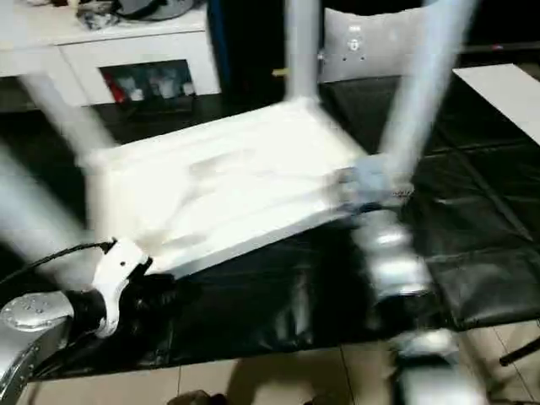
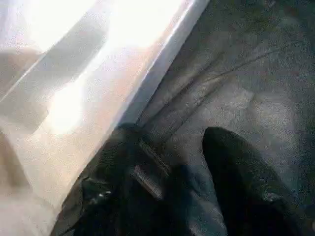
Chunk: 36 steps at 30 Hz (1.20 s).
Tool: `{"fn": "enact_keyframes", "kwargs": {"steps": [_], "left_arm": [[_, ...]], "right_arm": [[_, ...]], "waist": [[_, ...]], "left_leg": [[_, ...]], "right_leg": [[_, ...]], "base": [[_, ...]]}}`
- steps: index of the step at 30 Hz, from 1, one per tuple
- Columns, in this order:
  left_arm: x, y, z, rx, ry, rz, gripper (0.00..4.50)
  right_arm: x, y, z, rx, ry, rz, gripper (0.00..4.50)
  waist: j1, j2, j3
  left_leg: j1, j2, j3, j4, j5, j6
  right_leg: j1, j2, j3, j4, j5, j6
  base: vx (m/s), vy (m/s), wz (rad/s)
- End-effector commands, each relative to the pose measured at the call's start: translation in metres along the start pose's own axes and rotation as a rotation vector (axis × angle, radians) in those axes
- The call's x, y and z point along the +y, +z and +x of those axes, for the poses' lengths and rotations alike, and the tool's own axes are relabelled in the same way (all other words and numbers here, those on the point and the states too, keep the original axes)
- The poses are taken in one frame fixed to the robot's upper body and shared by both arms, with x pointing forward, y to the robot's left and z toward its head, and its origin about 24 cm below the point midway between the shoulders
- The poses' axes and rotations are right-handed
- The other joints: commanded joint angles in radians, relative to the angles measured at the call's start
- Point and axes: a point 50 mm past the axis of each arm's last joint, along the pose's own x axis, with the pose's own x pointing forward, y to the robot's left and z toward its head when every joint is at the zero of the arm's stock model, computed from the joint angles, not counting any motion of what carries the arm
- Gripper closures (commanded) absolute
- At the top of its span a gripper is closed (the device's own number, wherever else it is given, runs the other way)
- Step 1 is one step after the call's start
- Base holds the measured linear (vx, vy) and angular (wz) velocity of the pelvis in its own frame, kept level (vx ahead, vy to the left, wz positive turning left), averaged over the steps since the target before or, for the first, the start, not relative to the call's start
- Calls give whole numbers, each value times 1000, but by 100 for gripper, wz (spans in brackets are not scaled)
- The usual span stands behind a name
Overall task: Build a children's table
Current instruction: Rotate leg to tighten, then rotate table base
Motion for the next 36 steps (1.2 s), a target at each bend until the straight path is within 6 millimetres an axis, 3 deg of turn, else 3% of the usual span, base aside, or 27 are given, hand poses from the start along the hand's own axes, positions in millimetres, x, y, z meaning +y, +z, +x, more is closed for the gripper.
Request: {"fn": "enact_keyframes", "kwargs": {"steps": [1, 2, 3, 8, 9, 12, 19, 22, 25, 26, 28, 29, 31, 35, 36], "left_arm": [[11, 3, -4, -24, 86, 7, 194], [9, 4, -3, -44, 84, 15, 194], [8, 5, -2, -61, 87, 13, 194], [1, 6, 0, -131, 111, -12, 194], [-3, 4, -2, -153, 129, -27, 194], [-8, -2, -6, -170, 157, -39, 194], [-4, -18, -23, -249, 346, -126, 194], [-3, -19, -26, -291, 368, -145, 194], [2, -3, -24, -402, 301, -133, 194], [2, 2, -22, -414, 262, -128, 194], [1, 7, -19, -432, 210, -128, 194], [1, 8, -17, -436, 198, -131, 194], [3, 10, -14, -433, 169, -116, 194], [19, 14, -9, -423, 206, -96, 194], [23, 14, -8, -423, 215, -95, 194]], "right_arm": [[-31, 17, 4, -75, -106, 8, 0], [-37, 18, 5, -79, -114, 7, 0], [-42, 17, 5, -78, -121, 5, 0], [-55, 12, 4, -79, -151, 0, 0], [-58, 10, 3, -81, -156, -4, 0], [-57, 7, 0, -90, -129, 5, 0], [-15, 4, -27, -112, 285, 182, 0], [-6, 1, -38, -101, 337, 209, 0], [8, -6, -57, -58, 412, 232, 0], [12, -7, -63, -48, 438, 246, 0], [18, -9, -72, -25, 467, 264, 0], [19, -11, -76, -8, 466, 272, 0], [23, -14, -81, 27, 455, 288, 0], [33, -19, -95, 107, 510, 267, 0], [35, -20, -96, 119, 519, 263, 0]], "waist": [[-13, -8, -71], [-14, -8, -72], [-14, -15, -72], [-22, -17, -66], [-27, -12, -65], [-35, -20, -64], [-43, -24, -57], [-44, -24, -52], [-38, -20, -51], [-40, -21, -48], [-37, -24, -49], [-39, -24, -48], [-42, -30, -48], [-37, -27, -44], [-37, -28, -45]], "left_leg": [[17, 28, -7, -64, -218, 28], [13, 28, -7, -61, -208, 30], [15, 27, -6, -59, -208, 38], [14, 27, -5, -57, -258, 43], [13, 27, -6, -58, -278, 40], [9, 27, -7, -58, -288, 52], [5, 32, -11, -65, -315, 84], [12, 35, -13, -69, -348, 65], [20, 34, -13, -72, -378, 46], [16, 34, -17, -76, -398, 35], [24, 34, -18, -77, -420, 22], [13, 34, -23, -82, -419, 14], [16, 32, -21, -81, -424, 11], [29, 26, -19, -78, -444, -3], [22, 26, -24, -80, -445, -9]], "right_leg": [[44, -32, 28, -57, -212, -184], [47, -34, 28, -55, -208, -182], [45, -31, 28, -58, -215, -182], [41, -31, 23, -65, -309, -171], [40, -30, 22, -67, -332, -161], [40, -29, 21, -70, -347, -152], [37, -24, 21, -80, -390, -130], [27, -27, 24, -89, -471, -109], [18, -27, 27, -96, -526, -80], [19, -27, 25, -97, -542, -71], [12, -28, 29, -101, -564, -51], [20, -31, 27, -95, -556, -51], [14, -30, 29, -99, -568, -42], [2, -27, 30, -110, -629, -11], [9, -32, 26, -109, -641, -7]], "base": [[0, 0, 0], [0, 0, 0], [0, 0, 0], [0, 0, 0], [0, 0, 0], [0, 0, 0], [0, 0, 0], [0, 0, 0], [0, 0, 0], [0, 0, 0], [0, 0, 0], [0, 0, 0], [0, 0, 0], [0, 0, 0], [0, 0, 0]]}}
